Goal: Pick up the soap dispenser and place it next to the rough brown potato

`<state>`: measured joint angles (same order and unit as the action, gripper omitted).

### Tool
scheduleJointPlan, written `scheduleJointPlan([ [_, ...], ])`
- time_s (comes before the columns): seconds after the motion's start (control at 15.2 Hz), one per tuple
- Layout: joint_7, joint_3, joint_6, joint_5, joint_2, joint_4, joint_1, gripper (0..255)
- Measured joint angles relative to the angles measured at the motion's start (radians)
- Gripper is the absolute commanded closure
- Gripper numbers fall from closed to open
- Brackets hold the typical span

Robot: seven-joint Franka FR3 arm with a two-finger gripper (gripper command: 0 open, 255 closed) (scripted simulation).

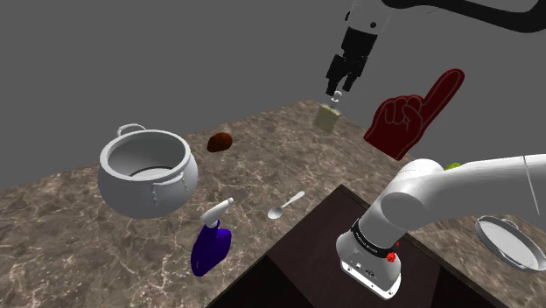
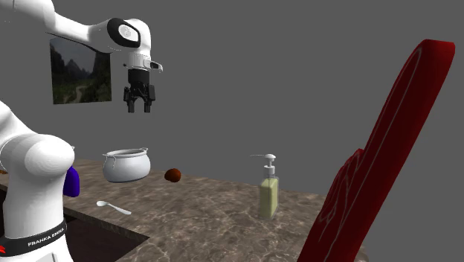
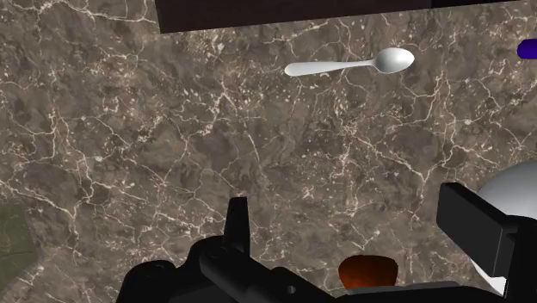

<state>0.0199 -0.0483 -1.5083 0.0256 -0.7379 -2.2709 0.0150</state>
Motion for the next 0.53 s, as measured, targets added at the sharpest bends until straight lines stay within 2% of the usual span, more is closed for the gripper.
scheduleJointPlan([
  [0.2,0.026,-0.024,-0.024,0.015,0.013,-0.011,0.007,0],
  [0.53,0.127,-0.119,-0.110,0.070,0.075,-0.029,0.036,0],
])
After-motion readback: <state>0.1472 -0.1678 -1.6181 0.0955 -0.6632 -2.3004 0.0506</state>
